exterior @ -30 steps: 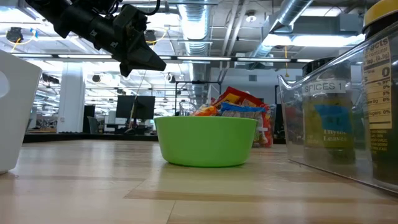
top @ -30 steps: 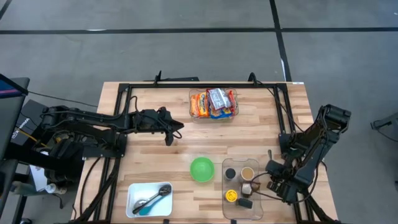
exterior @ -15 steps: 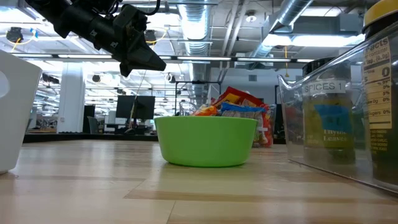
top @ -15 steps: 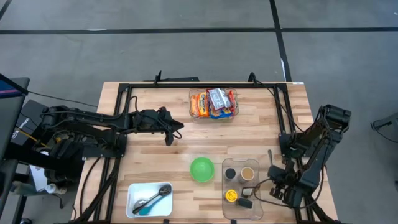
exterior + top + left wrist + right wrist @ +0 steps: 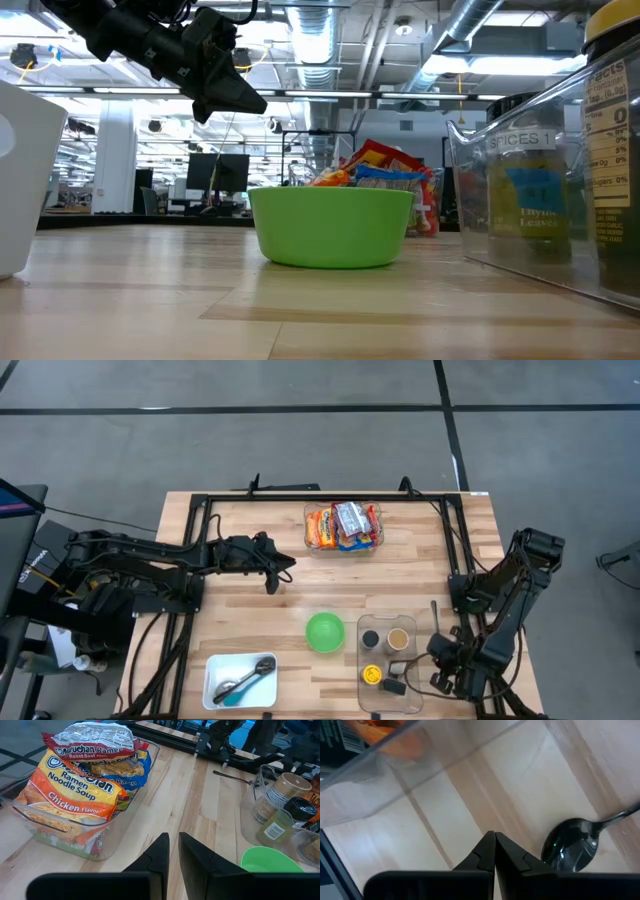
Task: Pick & Place Food Item
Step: Put the black spoon into the white bin
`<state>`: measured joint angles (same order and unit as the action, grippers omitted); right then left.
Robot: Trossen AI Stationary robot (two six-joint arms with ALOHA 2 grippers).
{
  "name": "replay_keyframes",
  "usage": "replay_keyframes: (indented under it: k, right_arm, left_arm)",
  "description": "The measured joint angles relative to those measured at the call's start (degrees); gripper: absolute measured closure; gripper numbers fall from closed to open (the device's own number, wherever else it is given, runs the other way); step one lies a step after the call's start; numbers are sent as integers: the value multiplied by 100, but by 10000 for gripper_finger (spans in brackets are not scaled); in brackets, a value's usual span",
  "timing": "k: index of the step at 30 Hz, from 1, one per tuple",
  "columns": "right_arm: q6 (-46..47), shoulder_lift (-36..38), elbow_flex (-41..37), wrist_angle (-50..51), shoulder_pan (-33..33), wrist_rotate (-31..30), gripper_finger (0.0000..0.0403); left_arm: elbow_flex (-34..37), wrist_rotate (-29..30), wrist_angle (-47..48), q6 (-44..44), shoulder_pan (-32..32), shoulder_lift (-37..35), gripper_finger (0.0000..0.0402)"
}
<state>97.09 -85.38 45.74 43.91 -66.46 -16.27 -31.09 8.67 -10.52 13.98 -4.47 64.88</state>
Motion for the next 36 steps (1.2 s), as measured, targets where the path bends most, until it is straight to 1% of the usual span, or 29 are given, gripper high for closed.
replay_keyframes:
  k: [4,9,11,15,23,26,31,34,36]
  right_arm:
    - [-56,0,0,-32,26,-8,403]
    - [-598,31,0,-21,24,-92,403]
    - [-907,142,0,-21,9,-263,403]
    - [-1465,636,0,166,-84,-659,403]
    - [-1520,1840,0,1395,-136,-676,403]
    - [-1539,2178,-55,1637,-134,-676,403]
    - [-1492,2442,-451,1605,-129,-620,403]
    - [-1416,2424,-776,1288,-131,-396,403]
    - [-1440,2422,-994,877,-129,-225,403]
  left_arm:
    - [0,2,0,0,1,-1,367]
    - [0,2,0,1,0,-2,367]
    - [0,2,0,0,0,-2,367]
    - [0,0,-2,1,1,-1,367]
    - [0,1,-2,1,2,0,367]
    - [0,2,-2,2,1,-1,367]
    - [0,2,-2,0,1,0,367]
    - [0,2,-2,0,1,0,367]
    - [0,0,-2,1,2,-2,367]
